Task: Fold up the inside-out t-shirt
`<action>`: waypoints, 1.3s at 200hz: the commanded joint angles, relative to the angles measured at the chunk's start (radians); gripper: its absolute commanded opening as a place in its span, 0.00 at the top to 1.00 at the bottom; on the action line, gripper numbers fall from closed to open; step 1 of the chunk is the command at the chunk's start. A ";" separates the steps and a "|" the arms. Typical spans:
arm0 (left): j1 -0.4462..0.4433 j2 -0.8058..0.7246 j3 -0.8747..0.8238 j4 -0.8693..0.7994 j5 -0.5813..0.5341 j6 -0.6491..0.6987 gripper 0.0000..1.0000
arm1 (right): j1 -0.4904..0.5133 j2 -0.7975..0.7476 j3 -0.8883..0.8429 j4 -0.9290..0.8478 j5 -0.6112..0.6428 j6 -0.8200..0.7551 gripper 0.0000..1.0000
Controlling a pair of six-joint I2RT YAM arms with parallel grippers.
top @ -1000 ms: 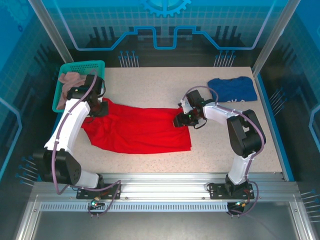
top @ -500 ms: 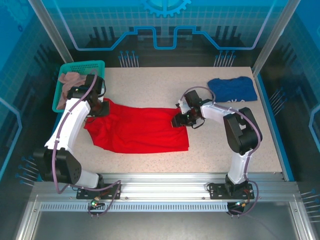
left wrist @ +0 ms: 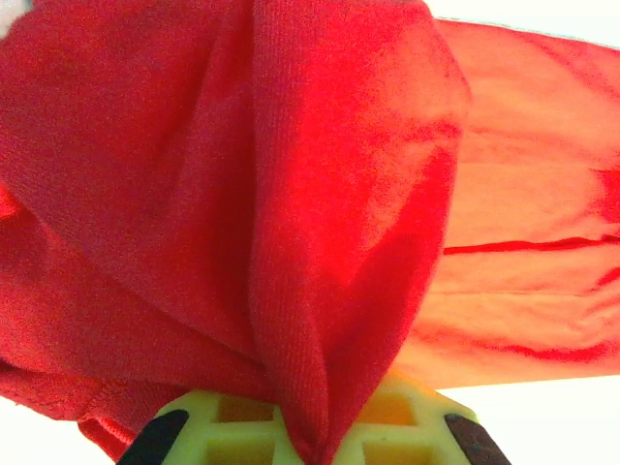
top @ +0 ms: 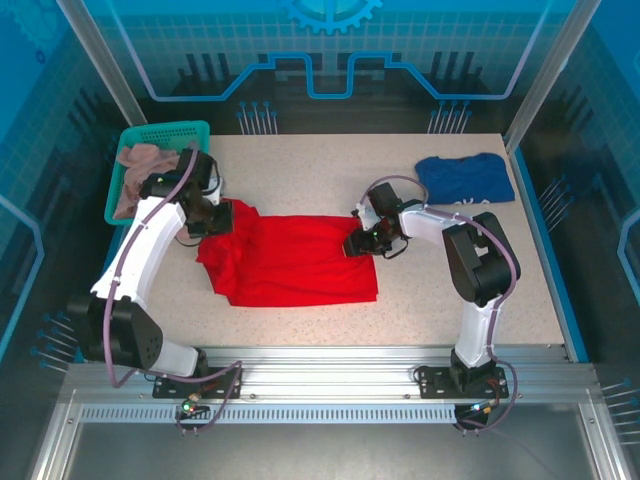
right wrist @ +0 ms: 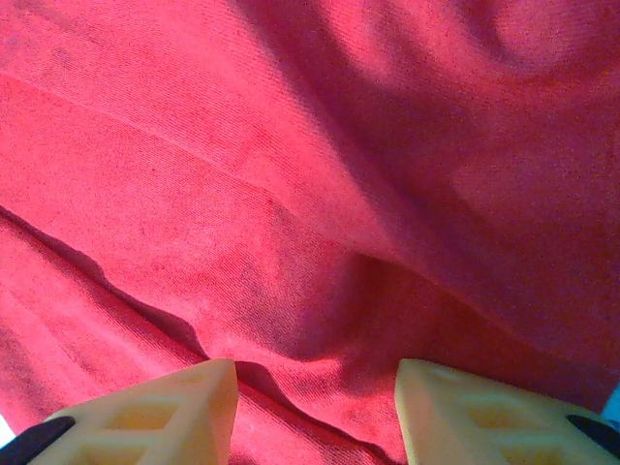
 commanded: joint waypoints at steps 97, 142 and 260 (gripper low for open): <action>-0.071 0.039 0.002 0.083 0.277 -0.211 1.00 | -0.003 0.024 -0.004 -0.006 0.008 -0.010 0.52; -0.089 0.048 -0.030 0.128 0.289 -0.251 1.00 | -0.002 0.023 -0.005 -0.004 0.009 -0.011 0.52; -0.152 0.086 -0.083 0.223 0.295 -0.306 1.00 | 0.005 0.027 0.000 -0.011 0.014 -0.013 0.52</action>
